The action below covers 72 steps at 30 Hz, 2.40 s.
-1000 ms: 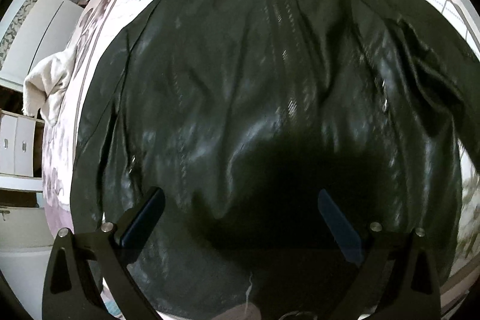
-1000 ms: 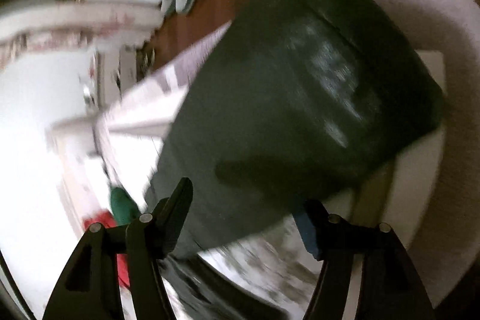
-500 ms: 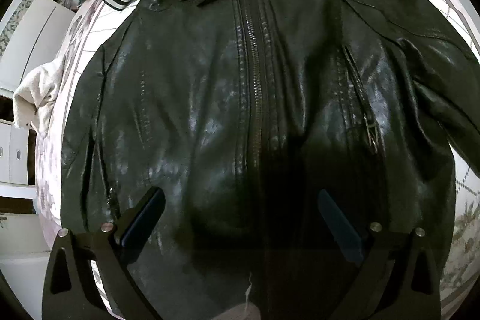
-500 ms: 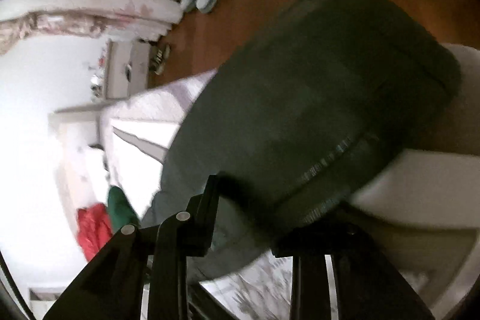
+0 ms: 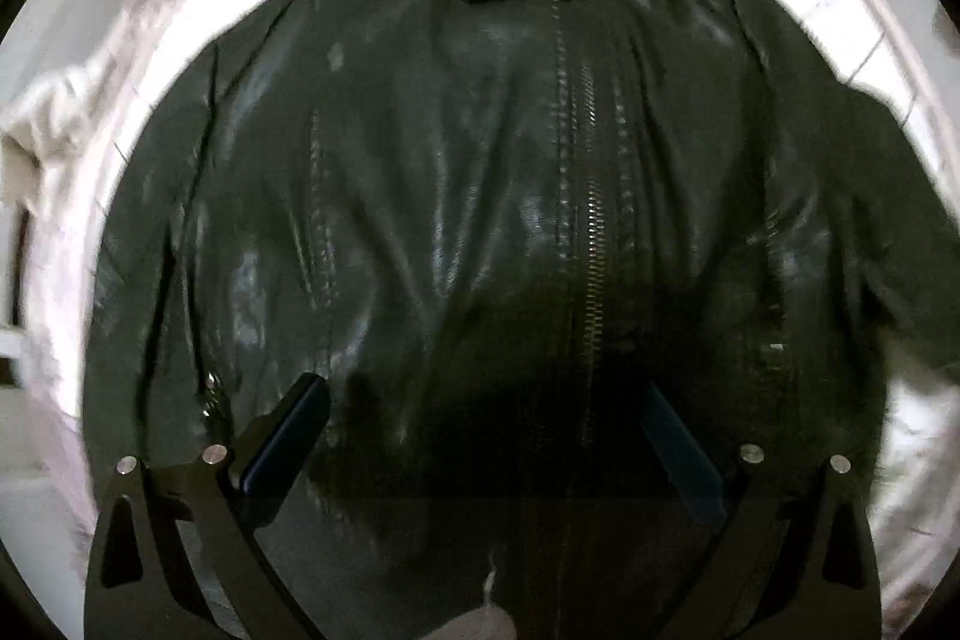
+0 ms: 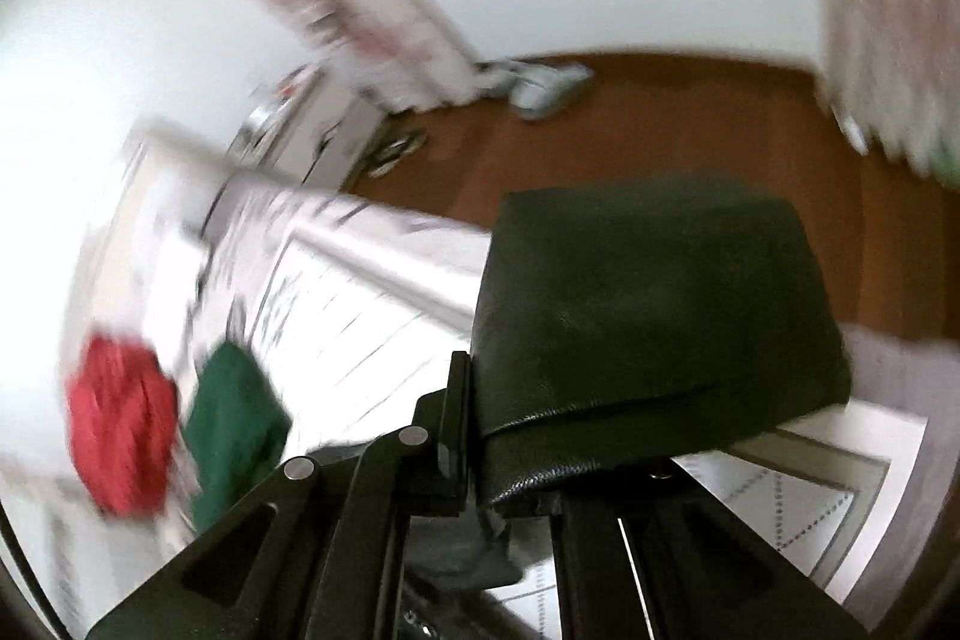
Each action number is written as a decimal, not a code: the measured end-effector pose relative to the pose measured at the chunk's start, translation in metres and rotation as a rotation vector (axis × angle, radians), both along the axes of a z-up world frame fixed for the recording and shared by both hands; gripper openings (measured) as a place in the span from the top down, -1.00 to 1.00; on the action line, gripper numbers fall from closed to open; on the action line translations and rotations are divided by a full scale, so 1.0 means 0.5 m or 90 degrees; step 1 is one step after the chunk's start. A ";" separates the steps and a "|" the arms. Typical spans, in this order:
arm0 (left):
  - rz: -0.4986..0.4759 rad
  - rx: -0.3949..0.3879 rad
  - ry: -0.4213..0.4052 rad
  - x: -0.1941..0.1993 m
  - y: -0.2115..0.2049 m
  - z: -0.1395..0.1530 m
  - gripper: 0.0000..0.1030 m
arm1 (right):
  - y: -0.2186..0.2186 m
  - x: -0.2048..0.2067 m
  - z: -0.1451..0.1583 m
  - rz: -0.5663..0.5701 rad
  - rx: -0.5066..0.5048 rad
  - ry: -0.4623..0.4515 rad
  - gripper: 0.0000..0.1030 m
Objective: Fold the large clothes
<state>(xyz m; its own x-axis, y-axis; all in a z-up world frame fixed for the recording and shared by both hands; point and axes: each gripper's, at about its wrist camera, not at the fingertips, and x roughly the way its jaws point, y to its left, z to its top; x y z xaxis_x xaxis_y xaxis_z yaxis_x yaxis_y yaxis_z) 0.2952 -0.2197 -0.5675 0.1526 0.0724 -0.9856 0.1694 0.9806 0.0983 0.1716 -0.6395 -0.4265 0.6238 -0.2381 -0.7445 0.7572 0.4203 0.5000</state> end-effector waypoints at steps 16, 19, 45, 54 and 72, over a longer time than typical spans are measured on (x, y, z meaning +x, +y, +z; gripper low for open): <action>0.303 0.080 -0.046 -0.037 0.505 0.087 -1.00 | 0.909 0.406 -0.194 0.853 -0.424 0.293 0.90; 0.323 0.092 -0.028 -0.059 0.582 0.072 -1.00 | 0.997 0.376 -0.288 0.953 -0.398 0.395 0.56; 1.004 -0.348 -0.114 -0.457 0.882 -0.061 -0.74 | 0.754 0.244 -0.263 0.743 0.103 0.357 -0.34; 1.079 -0.268 -0.189 -0.465 0.974 -0.049 0.79 | 0.832 0.243 -0.256 0.753 0.091 0.371 -0.34; 0.653 -0.051 -0.390 -0.253 0.862 0.270 0.98 | 0.938 0.302 -0.178 0.753 -0.122 0.367 -0.34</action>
